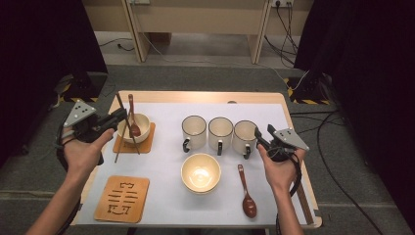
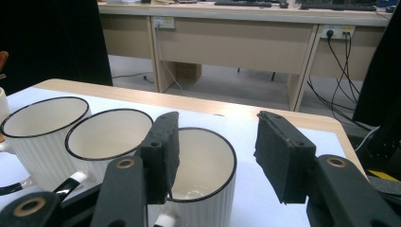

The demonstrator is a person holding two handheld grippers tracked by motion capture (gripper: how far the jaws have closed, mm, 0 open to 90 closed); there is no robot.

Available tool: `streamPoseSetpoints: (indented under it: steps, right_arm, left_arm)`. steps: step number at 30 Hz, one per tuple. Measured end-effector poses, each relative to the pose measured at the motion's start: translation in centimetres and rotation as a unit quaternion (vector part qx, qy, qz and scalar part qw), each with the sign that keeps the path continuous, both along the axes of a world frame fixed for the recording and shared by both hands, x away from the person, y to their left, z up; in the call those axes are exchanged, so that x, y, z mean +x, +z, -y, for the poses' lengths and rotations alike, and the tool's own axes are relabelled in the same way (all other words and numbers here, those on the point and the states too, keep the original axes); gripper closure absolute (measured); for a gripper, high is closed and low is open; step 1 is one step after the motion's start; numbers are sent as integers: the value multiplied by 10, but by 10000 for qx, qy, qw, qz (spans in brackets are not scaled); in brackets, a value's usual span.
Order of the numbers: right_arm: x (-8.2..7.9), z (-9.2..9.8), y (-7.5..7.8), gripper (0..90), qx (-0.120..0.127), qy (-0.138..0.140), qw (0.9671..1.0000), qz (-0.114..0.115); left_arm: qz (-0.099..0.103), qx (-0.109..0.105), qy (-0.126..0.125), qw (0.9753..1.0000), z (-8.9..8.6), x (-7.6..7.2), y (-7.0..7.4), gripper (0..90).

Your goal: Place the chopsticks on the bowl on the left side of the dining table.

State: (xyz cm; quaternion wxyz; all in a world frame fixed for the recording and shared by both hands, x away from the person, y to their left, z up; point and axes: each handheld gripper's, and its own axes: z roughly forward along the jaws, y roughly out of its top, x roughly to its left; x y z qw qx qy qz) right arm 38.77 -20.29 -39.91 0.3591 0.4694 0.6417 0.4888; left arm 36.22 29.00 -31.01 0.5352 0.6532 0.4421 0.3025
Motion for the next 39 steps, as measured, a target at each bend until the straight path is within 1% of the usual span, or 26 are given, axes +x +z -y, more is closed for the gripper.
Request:
streamPoseSetpoints:
  steps: [11, 21, 28, 33, 36, 39]
  right_arm:
    - [-1, 2, -2, 501, -1, -17, 10000, -19]
    - [-2, 2, -6, 500, -41, -32, 9998, -196]
    - [-1, 4, -7, 496, -14, -53, 9998, -190]
    - [-1, 5, -8, 496, -21, -65, 9998, -209]
    - [-1, 5, -7, 495, -18, -52, 9998, -175]
    - [-2, 5, -6, 494, 0, -68, 9998, -188]
  left_arm:
    - [-71, -59, 12, 10000, -7, -10, -9, 839]
    - [-82, -55, 41, 9999, -13, -18, -11, 839]
    - [-114, -28, 61, 9999, -15, -22, -13, 839]
    - [-143, 6, 94, 9999, -21, -29, -15, 838]
    - [-164, -15, 130, 9998, -24, -34, -17, 839]
    - [-174, -9, 155, 9997, -27, -38, -18, 839]
